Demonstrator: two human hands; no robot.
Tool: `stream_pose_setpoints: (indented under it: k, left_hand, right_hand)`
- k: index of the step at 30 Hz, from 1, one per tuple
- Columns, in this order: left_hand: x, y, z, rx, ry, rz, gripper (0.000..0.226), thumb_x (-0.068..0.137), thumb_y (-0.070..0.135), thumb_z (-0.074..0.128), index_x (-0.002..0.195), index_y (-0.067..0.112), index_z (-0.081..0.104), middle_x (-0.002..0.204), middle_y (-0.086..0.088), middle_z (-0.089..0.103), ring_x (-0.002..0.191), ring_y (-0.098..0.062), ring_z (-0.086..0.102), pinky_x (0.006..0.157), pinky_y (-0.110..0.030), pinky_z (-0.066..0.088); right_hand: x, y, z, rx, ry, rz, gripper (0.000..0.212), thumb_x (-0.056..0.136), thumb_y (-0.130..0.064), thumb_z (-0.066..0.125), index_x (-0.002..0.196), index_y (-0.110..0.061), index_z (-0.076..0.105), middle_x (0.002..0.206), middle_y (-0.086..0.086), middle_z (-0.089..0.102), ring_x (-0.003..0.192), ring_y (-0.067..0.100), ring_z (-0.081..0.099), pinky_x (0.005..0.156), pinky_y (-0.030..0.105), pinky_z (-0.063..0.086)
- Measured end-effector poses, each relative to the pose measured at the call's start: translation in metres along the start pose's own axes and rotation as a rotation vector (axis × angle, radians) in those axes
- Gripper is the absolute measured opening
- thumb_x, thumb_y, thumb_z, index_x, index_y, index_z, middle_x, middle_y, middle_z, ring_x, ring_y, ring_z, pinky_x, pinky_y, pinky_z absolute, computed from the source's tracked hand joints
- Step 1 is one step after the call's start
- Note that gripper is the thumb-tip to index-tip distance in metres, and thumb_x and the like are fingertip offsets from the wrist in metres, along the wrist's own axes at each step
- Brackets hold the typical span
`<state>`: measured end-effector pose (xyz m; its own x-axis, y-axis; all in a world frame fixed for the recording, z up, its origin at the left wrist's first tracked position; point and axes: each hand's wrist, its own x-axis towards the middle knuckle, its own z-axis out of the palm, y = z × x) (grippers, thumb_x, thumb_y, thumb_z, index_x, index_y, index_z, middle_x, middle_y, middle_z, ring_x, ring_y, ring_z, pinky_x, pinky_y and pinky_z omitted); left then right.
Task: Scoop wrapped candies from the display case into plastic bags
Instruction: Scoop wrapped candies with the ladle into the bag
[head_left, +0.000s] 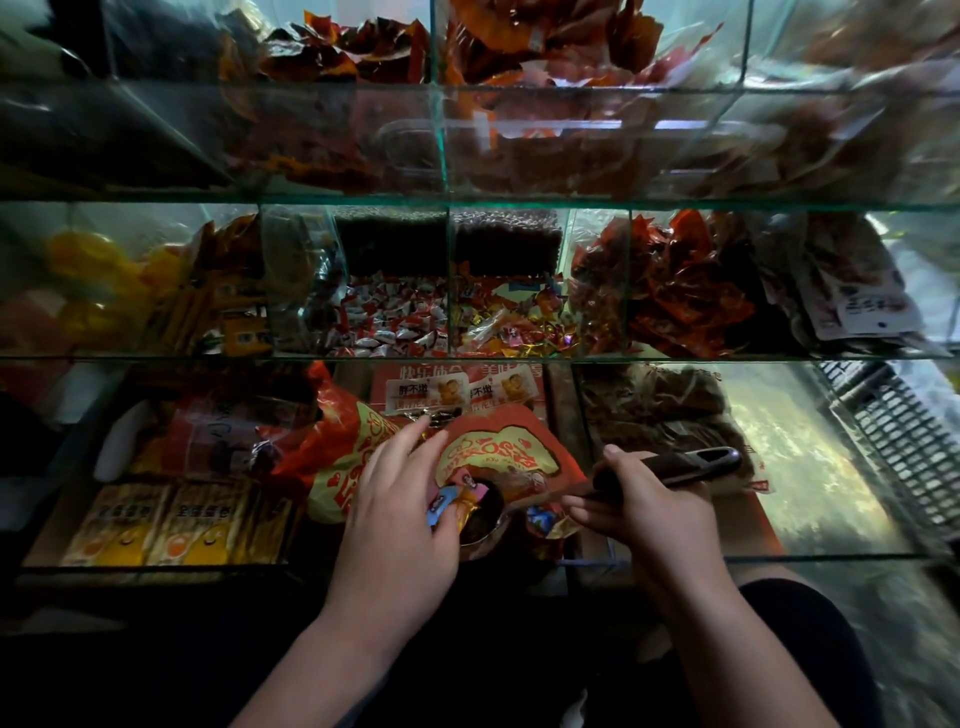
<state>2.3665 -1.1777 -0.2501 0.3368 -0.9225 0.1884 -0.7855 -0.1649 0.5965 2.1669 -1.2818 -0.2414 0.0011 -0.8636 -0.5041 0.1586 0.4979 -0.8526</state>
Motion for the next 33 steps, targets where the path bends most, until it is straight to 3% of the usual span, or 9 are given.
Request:
stream_pose_setpoints:
  k: [2,5,9,15,18,21,24,28,33]
  left_hand:
    - [0.001,0.009,0.001,-0.088,0.033,0.051,0.057,0.090,0.014,0.070,0.143,0.026,0.053,0.136,0.025,0.044,0.129,0.015,0.033,0.111,-0.011,0.031]
    - [0.006,0.016,0.009,-0.066,-0.109,-0.057,0.053,0.095,0.026,0.065,0.146,0.023,0.050,0.137,0.018,0.048,0.130,-0.001,0.044,0.111,-0.021,0.040]
    - [0.014,0.017,0.023,0.047,-0.316,-0.231,0.074,0.097,0.048,0.056,0.158,0.023,0.023,0.159,0.007,0.029,0.147,-0.017,0.028,0.119,-0.038,0.032]
    - [0.018,0.020,0.036,0.060,-0.409,-0.268,0.069,0.104,0.056,0.031,0.159,0.038,-0.007,0.168,0.014,-0.006,0.155,-0.013,0.000,0.122,-0.055,0.017]
    - [0.014,0.021,0.040,0.041,-0.363,-0.247,0.064,0.106,0.052,0.026,0.159,0.038,-0.008,0.167,0.016,-0.012,0.153,-0.007,-0.008,0.121,-0.049,0.010]
    - [0.013,0.020,0.042,-0.007,-0.280,-0.176,0.060,0.108,0.044,0.025,0.159,0.039,-0.005,0.167,0.018,-0.011,0.148,0.003,-0.015,0.120,-0.036,0.000]
    - [0.017,0.021,0.042,-0.030,-0.231,-0.121,0.059,0.109,0.040,0.026,0.159,0.042,-0.004,0.166,0.021,-0.008,0.148,0.005,-0.013,0.119,-0.028,0.002]
    - [0.035,0.030,0.040,-0.027,-0.175,-0.040,0.058,0.109,0.040,0.026,0.158,0.046,-0.004,0.165,0.023,-0.006,0.148,0.005,-0.013,0.118,-0.026,0.001]
    - [0.095,0.052,0.028,-0.054,-0.098,0.154,0.063,0.109,0.030,0.036,0.159,0.045,0.001,0.164,0.024,-0.003,0.143,0.011,-0.019,0.118,-0.027,-0.009]
  right_hand:
    - [-0.004,-0.001,-0.003,0.026,-0.014,-0.003,0.022,0.096,-0.018,0.068,0.093,0.003,0.065,0.073,0.031,0.072,0.072,0.042,0.076,0.056,0.034,0.062]
    - [-0.011,-0.003,-0.010,0.075,-0.025,-0.027,0.018,0.095,-0.017,0.068,0.090,0.000,0.065,0.075,0.032,0.072,0.074,0.043,0.076,0.058,0.034,0.062]
    - [-0.020,-0.012,-0.026,0.135,-0.059,-0.094,0.015,0.094,-0.016,0.068,0.083,-0.007,0.065,0.072,0.022,0.075,0.077,0.048,0.075,0.059,0.036,0.062]
    - [-0.045,-0.034,-0.035,0.095,-0.229,-0.247,0.014,0.069,-0.024,0.083,0.074,-0.014,0.075,0.074,0.016,0.075,0.081,0.048,0.075,0.068,0.036,0.062]
    - [-0.050,-0.031,-0.033,0.067,-0.296,-0.295,0.017,0.068,-0.012,0.086,0.082,-0.010,0.076,0.083,0.024,0.076,0.084,0.045,0.076,0.072,0.034,0.062]
    - [-0.052,-0.028,-0.028,0.044,-0.317,-0.313,0.016,0.074,-0.003,0.078,0.083,-0.015,0.078,0.086,0.024,0.077,0.086,0.042,0.077,0.072,0.031,0.062]
    - [-0.058,-0.033,-0.024,0.081,-0.291,-0.308,0.016,0.074,-0.002,0.077,0.081,-0.016,0.077,0.084,0.026,0.076,0.085,0.041,0.077,0.070,0.029,0.062]
    - [-0.070,-0.053,-0.019,0.194,-0.249,-0.301,0.011,0.071,-0.001,0.076,0.074,-0.012,0.076,0.077,0.024,0.075,0.082,0.043,0.077,0.068,0.030,0.062]
    - [-0.056,-0.086,-0.010,0.396,-0.167,-0.242,0.010,0.093,0.000,0.061,0.085,-0.004,0.064,0.067,0.006,0.074,0.087,0.037,0.077,0.073,0.032,0.064]
